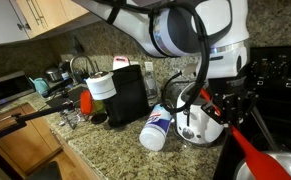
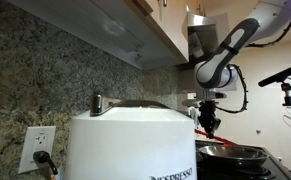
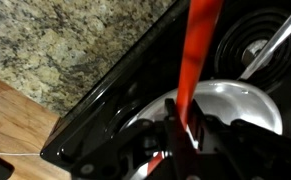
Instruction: Use the orange spatula to stir the pan
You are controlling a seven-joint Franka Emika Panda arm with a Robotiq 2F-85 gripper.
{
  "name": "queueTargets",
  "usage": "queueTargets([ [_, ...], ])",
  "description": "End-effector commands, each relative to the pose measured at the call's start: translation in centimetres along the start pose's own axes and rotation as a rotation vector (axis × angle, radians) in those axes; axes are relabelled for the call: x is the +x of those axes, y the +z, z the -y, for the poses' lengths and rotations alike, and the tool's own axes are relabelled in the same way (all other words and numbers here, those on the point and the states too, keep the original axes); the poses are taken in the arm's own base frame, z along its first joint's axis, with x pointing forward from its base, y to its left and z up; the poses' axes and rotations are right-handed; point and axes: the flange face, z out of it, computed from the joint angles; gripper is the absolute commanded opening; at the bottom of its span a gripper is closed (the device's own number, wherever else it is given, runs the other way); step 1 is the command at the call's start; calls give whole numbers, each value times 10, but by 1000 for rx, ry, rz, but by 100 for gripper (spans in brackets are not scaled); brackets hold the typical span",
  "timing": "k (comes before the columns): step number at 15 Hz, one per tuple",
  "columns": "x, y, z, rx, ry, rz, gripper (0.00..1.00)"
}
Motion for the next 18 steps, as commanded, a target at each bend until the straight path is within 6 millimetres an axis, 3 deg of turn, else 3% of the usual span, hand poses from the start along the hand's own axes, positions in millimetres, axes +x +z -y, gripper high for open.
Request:
queueTargets([
  [1,-3,-21,-11,24,-82,161,4],
  [4,-4,-23,-12,9,-136,307,4],
  [8,10,-16,-6,-2,-172,450,4],
  [12,30,-7,-2,-23,-170,486,4],
  [18,48,10,0,-62,-95,397,4],
])
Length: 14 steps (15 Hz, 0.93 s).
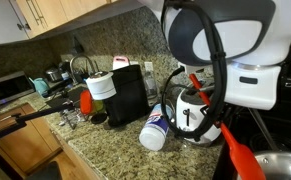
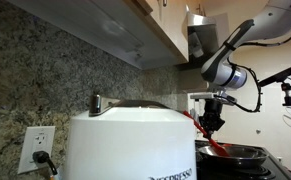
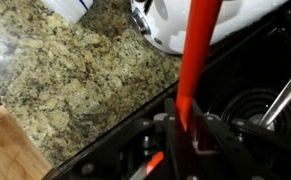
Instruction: Use the orange spatula to stir the pan
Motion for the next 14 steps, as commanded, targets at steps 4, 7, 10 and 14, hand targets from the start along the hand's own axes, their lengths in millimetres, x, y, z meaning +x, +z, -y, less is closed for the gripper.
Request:
queueTargets([
  [4,9,-9,2,19,118,-176,4],
  [7,6,-16,3,61,169,-302,4],
  [10,-2,-21,4,107,204,-428,4],
  [14,-22,-22,-1,108,138,-418,4],
])
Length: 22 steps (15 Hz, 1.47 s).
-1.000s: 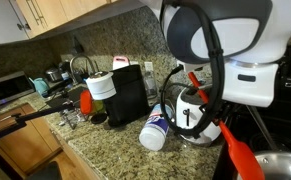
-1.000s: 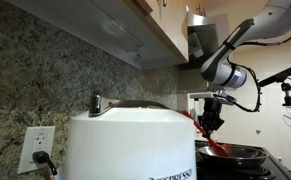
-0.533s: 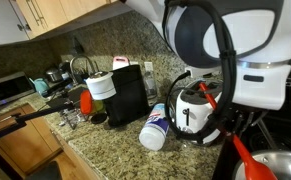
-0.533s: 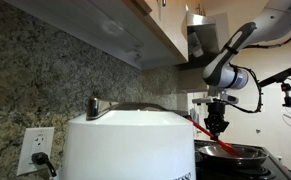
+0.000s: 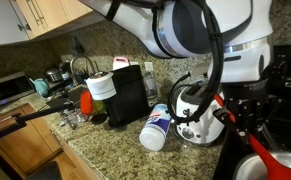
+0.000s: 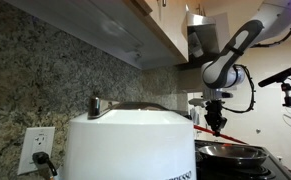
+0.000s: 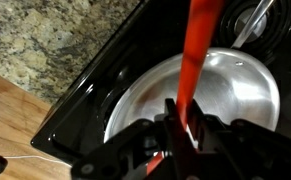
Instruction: Use the orange spatula to stir the pan
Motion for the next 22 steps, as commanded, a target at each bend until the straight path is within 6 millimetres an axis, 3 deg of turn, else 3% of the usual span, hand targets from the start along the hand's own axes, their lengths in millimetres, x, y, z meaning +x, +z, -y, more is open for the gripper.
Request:
queueTargets([
  [1,-10,-18,-11,31,-44,55,4],
  [5,-20,-19,-17,50,-125,206,4],
  [11,-19,0,-21,21,-213,472,4],
  [17,-2,13,-21,-15,-169,402,4],
  [22,13,12,-16,-5,-37,212,4],
])
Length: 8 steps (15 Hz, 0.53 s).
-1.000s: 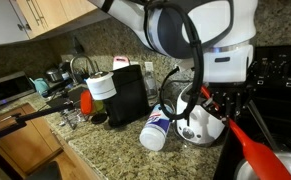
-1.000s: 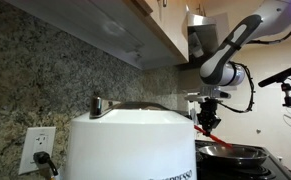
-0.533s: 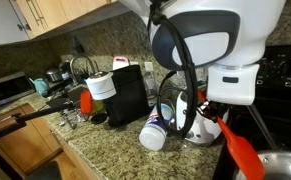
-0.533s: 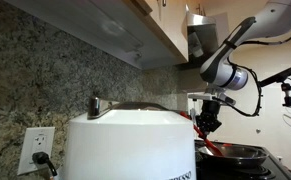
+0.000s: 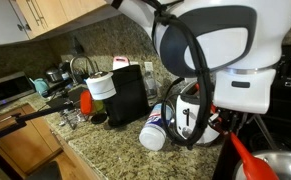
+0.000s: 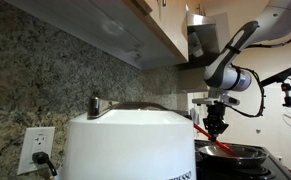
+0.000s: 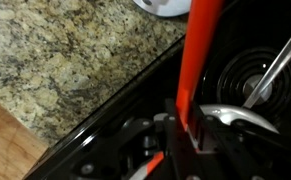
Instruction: Use the orange spatula to stir the pan
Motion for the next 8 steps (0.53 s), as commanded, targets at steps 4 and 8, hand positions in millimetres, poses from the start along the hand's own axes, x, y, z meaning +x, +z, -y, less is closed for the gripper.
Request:
queueTargets([
  [4,-11,-20,-8,22,76,-136,4],
  [8,-35,-39,-21,55,31,-190,4],
])
